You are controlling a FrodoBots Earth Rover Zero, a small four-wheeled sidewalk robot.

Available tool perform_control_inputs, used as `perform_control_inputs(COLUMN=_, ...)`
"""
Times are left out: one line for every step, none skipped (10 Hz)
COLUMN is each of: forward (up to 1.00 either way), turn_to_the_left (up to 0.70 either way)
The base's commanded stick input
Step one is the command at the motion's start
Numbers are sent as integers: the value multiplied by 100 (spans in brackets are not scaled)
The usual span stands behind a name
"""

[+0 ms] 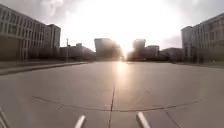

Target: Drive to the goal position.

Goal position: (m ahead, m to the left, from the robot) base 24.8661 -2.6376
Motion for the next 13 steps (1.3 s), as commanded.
perform_control_inputs(forward=100, turn_to_the_left=0)
perform_control_inputs(forward=100, turn_to_the_left=0)
perform_control_inputs(forward=100, turn_to_the_left=0)
perform_control_inputs(forward=100, turn_to_the_left=0)
perform_control_inputs(forward=100, turn_to_the_left=0)
perform_control_inputs(forward=100, turn_to_the_left=0)
perform_control_inputs(forward=100, turn_to_the_left=0)
perform_control_inputs(forward=100, turn_to_the_left=0)
perform_control_inputs(forward=100, turn_to_the_left=0)
perform_control_inputs(forward=100, turn_to_the_left=0)
perform_control_inputs(forward=100, turn_to_the_left=0)
perform_control_inputs(forward=100, turn_to_the_left=0)
perform_control_inputs(forward=100, turn_to_the_left=0)
